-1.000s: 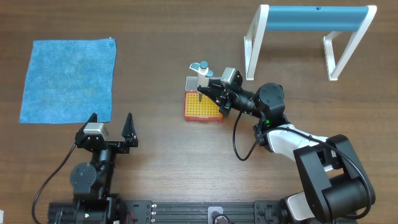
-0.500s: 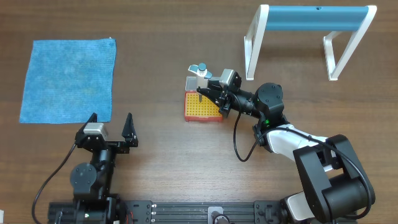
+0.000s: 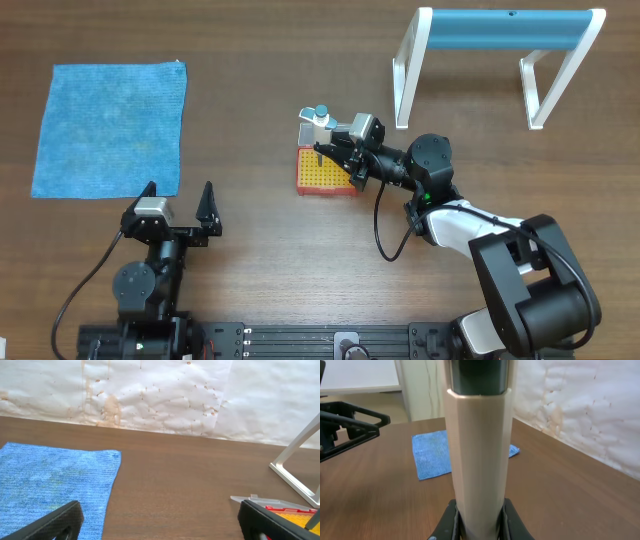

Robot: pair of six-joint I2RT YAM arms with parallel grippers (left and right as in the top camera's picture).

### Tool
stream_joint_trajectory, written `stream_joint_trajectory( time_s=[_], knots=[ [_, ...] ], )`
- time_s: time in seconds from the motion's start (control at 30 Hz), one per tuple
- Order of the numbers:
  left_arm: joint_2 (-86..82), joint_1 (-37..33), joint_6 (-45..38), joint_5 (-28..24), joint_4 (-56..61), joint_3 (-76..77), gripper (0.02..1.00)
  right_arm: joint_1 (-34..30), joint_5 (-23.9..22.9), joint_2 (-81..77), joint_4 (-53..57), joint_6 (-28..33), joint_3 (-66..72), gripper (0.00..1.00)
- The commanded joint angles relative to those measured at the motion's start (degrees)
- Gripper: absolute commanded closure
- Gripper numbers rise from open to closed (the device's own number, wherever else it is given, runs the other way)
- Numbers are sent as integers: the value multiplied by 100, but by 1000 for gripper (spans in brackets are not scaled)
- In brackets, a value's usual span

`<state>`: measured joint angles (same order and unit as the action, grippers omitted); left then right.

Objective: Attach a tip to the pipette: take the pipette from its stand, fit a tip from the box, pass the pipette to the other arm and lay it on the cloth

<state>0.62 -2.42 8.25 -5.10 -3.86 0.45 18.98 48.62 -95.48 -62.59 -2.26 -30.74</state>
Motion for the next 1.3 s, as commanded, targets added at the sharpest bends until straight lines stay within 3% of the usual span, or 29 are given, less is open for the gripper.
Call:
stream_joint_trajectory(
  time_s=[0.03,1.3],
  knots=[
    [-37,24,31,20,-37,-13,20,31,-11,-120,-35,188,31,928],
    [-37,24,31,22,-37,-13,20,31,-9,-664,-33,345,52,925]
  ],
)
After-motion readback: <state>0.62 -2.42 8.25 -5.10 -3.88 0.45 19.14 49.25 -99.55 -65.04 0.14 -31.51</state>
